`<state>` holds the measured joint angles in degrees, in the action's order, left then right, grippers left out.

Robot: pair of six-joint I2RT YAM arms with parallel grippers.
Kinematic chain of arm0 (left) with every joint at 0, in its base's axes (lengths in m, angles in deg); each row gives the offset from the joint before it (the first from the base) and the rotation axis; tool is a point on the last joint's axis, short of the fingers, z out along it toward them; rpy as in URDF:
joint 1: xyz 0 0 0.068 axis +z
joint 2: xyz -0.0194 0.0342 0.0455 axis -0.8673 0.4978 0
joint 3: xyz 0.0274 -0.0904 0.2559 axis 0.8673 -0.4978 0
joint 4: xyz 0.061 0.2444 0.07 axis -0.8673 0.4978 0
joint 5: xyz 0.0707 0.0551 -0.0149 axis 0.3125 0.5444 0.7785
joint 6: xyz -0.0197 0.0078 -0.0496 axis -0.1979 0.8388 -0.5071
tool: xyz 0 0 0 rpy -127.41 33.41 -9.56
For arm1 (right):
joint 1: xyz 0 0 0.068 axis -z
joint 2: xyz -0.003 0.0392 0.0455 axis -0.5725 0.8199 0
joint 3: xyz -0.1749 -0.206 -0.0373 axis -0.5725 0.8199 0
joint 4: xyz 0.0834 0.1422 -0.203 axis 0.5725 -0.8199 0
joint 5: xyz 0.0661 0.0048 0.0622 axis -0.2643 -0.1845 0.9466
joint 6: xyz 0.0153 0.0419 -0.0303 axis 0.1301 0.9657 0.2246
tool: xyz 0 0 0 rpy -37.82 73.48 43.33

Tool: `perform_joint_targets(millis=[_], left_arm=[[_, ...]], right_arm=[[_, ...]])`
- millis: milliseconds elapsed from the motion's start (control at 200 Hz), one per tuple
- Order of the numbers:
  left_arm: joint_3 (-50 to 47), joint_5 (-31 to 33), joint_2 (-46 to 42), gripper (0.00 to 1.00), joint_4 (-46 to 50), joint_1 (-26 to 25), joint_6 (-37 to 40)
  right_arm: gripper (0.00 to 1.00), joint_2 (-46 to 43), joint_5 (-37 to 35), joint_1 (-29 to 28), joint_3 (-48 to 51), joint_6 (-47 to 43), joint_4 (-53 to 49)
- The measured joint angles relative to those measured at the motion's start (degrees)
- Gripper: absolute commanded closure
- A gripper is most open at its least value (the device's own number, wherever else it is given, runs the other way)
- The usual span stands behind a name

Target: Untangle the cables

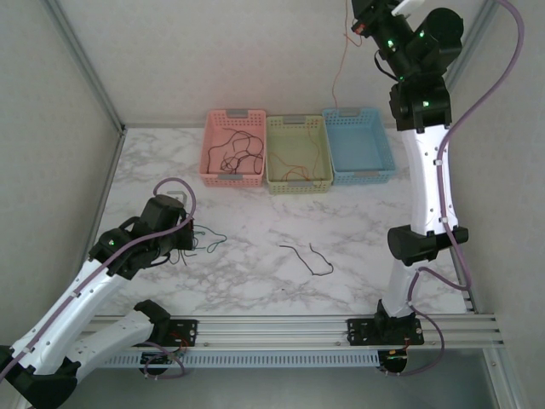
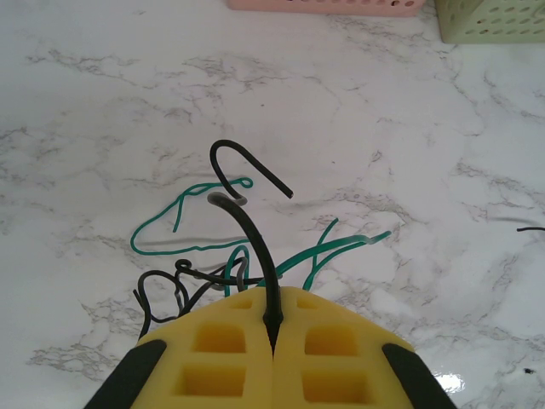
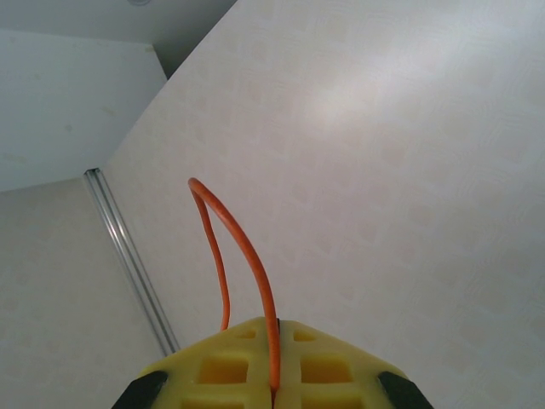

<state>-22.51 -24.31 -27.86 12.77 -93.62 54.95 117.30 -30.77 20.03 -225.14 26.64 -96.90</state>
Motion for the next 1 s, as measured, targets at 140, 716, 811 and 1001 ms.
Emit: perform_joint_targets(millis=[140,716,811,1001], left_arm=[[0.0,0.0,0.0,1.00,0.0,0.0,0.0],[-0.3,-0.9,-0.5,1.00,-0.2,0.0,0.0],[-0.3,-1.0,-0.6,1.00,-0.3,0.0,0.0],[-0.4,-1.5,-0.6,1.00,-0.4,0.0,0.0]], right_arm=[[1.00,0.0,0.2,0.0,-0.4,0.0,-0.3],[1.00,-47.6,-6.7,-0.4,67.6,-3.4,-15.1],[1.00,-51.4,-10.3,-0.4,77.8,-4.6,-20.2],[1.00,-54.9,-22.1,-0.4,89.2,-7.9,-31.7]])
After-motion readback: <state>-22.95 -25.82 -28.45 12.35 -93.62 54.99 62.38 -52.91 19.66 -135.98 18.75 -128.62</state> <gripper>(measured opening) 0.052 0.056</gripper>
